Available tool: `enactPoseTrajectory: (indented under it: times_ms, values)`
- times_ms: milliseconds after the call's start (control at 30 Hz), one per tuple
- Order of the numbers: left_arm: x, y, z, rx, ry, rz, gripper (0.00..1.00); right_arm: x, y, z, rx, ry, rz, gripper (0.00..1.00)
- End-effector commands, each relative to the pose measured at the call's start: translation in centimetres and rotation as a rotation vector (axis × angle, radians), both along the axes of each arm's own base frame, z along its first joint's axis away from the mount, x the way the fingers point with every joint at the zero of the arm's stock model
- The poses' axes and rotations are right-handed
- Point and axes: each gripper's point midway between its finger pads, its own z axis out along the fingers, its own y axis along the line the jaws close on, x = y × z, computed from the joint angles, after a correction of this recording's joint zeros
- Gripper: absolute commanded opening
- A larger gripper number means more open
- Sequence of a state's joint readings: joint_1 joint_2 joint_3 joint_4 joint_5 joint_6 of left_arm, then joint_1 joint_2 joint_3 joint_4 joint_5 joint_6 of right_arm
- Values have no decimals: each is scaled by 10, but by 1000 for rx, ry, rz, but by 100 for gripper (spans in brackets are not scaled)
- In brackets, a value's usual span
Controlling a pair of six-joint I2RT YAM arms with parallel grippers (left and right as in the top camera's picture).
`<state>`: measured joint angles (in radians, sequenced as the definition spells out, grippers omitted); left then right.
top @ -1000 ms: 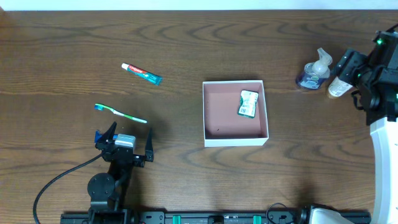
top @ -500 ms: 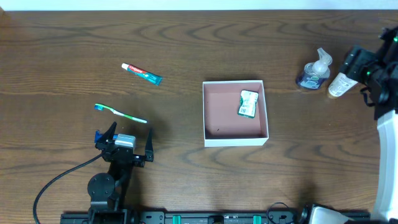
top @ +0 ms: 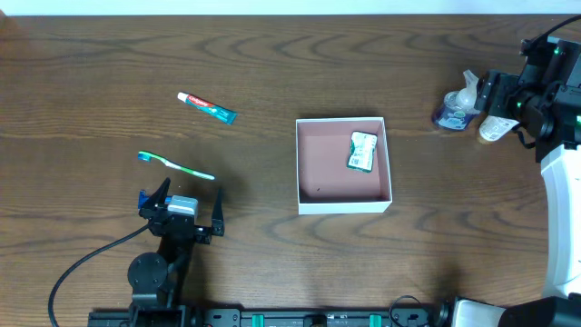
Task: Pack container
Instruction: 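Move the right gripper to the white Pantene tube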
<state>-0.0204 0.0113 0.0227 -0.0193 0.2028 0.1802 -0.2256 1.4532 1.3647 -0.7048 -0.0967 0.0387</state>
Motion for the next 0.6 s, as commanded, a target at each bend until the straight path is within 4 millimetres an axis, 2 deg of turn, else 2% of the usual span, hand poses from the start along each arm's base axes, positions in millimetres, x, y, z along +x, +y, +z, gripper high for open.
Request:
enactPoseTrajectory:
  times_ms: [0,400,567]
  values:
    - [-1,-1,-16,-9,47,-5,98,0,-10,7,-40,-12,-48,82]
    - [-1,-1,-16,-9,47,-5,98,-14,-63,7,-24,-12,-254,81]
    - [-1,-1,-16,-9,47,-5,98,-17,-72,5,1,-12,-273,81]
